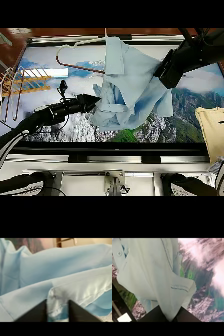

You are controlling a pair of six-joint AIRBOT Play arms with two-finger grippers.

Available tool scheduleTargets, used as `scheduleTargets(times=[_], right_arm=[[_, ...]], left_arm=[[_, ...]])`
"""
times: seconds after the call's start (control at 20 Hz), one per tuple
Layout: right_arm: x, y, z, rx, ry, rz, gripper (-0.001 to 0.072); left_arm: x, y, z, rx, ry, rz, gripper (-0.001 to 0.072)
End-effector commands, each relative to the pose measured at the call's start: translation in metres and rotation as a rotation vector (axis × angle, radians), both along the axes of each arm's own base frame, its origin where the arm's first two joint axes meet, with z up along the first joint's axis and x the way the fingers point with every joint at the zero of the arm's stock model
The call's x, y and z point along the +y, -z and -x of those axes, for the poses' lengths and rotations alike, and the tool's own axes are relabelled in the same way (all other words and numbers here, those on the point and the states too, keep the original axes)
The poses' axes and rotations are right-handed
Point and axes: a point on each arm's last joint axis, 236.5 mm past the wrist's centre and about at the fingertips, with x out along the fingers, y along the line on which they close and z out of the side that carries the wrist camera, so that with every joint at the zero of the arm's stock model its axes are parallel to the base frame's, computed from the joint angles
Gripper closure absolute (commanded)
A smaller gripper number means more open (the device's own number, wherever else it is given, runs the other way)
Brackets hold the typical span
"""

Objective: Fold the shirts.

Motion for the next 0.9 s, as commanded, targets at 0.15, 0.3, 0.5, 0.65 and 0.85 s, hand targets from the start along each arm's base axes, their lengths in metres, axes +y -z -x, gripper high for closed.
scheduleTargets(times=[0.15, 0.3, 0.5, 0.65, 0.85], right_arm=[[-0.009, 0.005, 0.001, 0.024, 0.037, 0.029, 0.0646], [-0.011, 0.005, 0.0, 0.019, 0.044, 0.034, 0.0646], [0.011, -0.006, 0.001, 0.0, -0.005, -0.053, 0.0646], [0.017, -0.009, 0.001, -0.007, -0.019, -0.081, 0.0647], [0.017, -0.007, 0.001, -0.004, -0.029, -0.074, 0.0647]], left_arm=[[0.015, -0.027, -0.016, -0.082, -0.048, 0.121, 0.0649], [0.077, -0.052, -0.043, -0.161, -0.178, 0.136, 0.065], [0.153, -0.081, -0.064, -0.212, -0.346, 0.153, 0.065], [0.175, -0.101, -0.072, -0.249, -0.38, 0.171, 0.065], [0.179, -0.134, -0.077, -0.317, -0.368, 0.19, 0.065]])
